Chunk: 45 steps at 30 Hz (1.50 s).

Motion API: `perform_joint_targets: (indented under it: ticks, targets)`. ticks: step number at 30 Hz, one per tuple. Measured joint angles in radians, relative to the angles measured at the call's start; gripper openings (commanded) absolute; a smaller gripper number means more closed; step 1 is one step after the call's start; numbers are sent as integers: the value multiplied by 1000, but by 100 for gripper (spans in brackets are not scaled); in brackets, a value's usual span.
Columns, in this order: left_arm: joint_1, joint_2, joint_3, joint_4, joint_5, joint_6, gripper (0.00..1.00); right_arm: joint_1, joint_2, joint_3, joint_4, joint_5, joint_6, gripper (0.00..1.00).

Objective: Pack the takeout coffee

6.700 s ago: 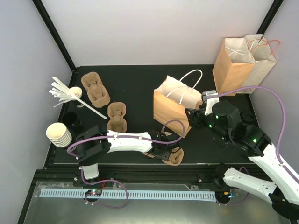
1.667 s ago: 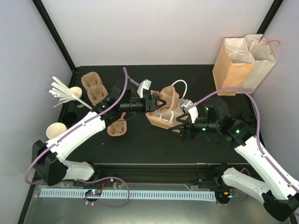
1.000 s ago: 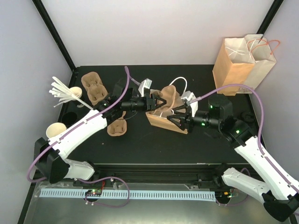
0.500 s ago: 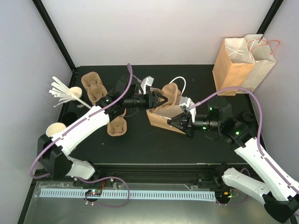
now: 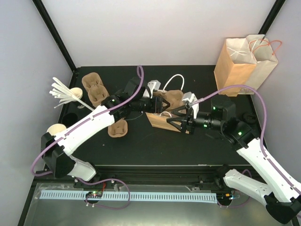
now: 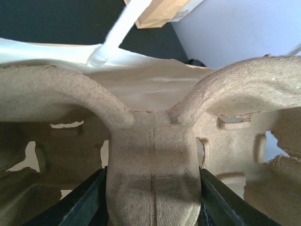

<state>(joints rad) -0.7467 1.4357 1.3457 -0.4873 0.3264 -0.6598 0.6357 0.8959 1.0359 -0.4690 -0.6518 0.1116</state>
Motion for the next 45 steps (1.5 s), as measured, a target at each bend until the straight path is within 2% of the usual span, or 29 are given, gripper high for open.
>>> perform_joint_targets:
  ticks: [6,14,20,25,39,45]
  targets:
    - [-40,29,49,-77,-84,68,49,0,-47,55,-47,194,54,59]
    - [-54,46,60,-139,-165,123,49,-29,-35,286,-278,522,118,54]
    - [-69,50,82,-172,-194,148,49,-60,34,261,-421,669,210,51]
    - [-80,60,101,-186,-216,167,49,-61,97,222,-454,698,255,50]
    - [-93,65,108,-214,-267,187,49,-61,208,227,-411,698,339,47]
    - [-93,66,111,-221,-280,188,49,-61,216,245,-413,664,390,58]
